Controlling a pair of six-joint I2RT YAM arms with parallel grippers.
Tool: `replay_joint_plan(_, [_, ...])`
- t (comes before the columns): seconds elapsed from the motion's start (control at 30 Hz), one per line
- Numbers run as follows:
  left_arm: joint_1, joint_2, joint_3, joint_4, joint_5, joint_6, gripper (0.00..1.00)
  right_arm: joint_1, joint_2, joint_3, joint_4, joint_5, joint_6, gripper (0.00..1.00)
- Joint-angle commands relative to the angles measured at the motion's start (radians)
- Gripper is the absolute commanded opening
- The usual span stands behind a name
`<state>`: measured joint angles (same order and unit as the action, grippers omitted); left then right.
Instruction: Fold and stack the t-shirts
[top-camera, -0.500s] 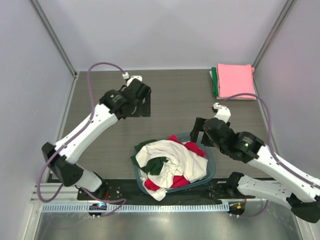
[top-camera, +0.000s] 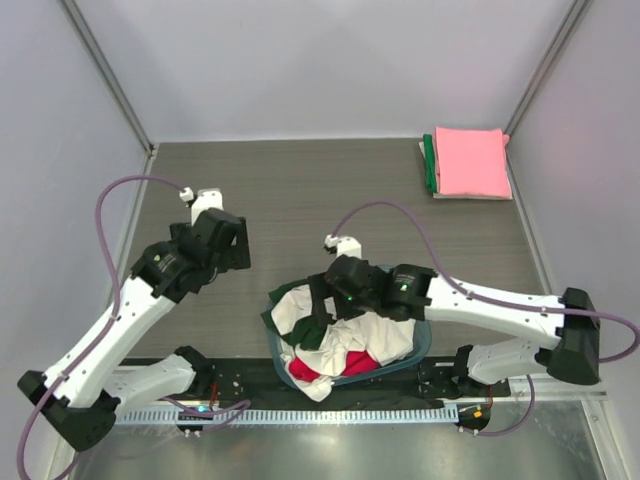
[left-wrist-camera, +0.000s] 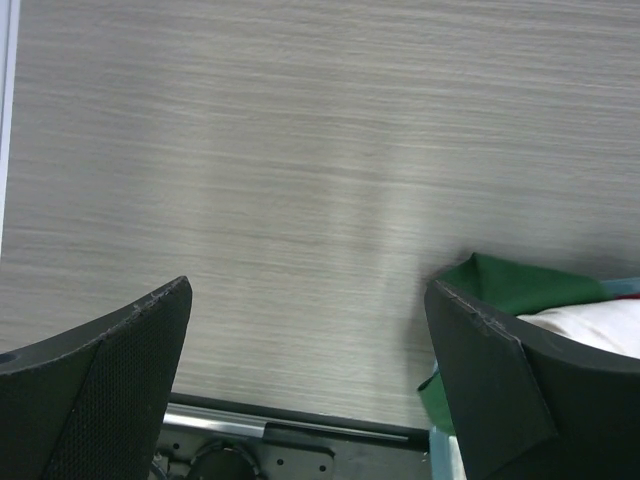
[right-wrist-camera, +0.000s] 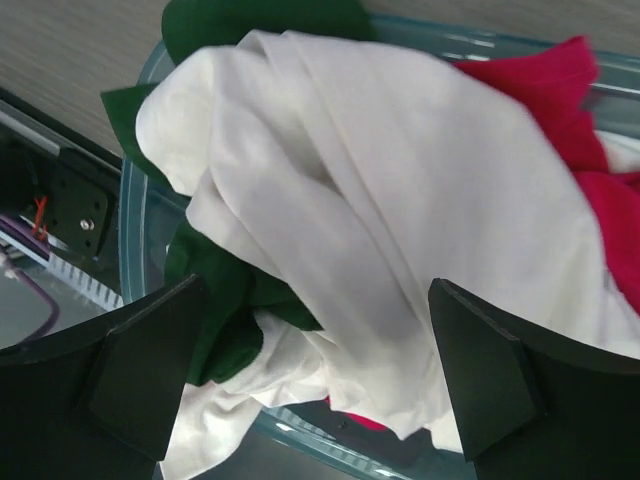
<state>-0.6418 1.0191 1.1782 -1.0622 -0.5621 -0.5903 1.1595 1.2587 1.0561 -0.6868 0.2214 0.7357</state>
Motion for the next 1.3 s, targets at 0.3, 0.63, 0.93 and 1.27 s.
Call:
replay_joint_plan(0.3, [0.008,-0.174,-0.158,0.024,-0.078,-0.032,1.00,0.080,0.177,0.122,0.024,0.030,-0.021,0.33])
replay_joint_plan(0.63, [0.008,-0.200,-0.195,0.057,-0.073,-0.026,1.00,0.078,0.252,0.986,-0.488,0.566,-0.191,0.01])
replay_joint_plan(0.93, [0.008,-0.186,-0.216,0.164,0.134,0.035,0.98,0.080,-0.119,0.903,-0.206,0.900,-0.412,0.01])
replay_joint_plan(1.27, [-0.004,0.131,-0.121,0.323,0.404,0.099,0.90,0.080,-0.222,0.815,-0.500,1.174,-0.284,0.01])
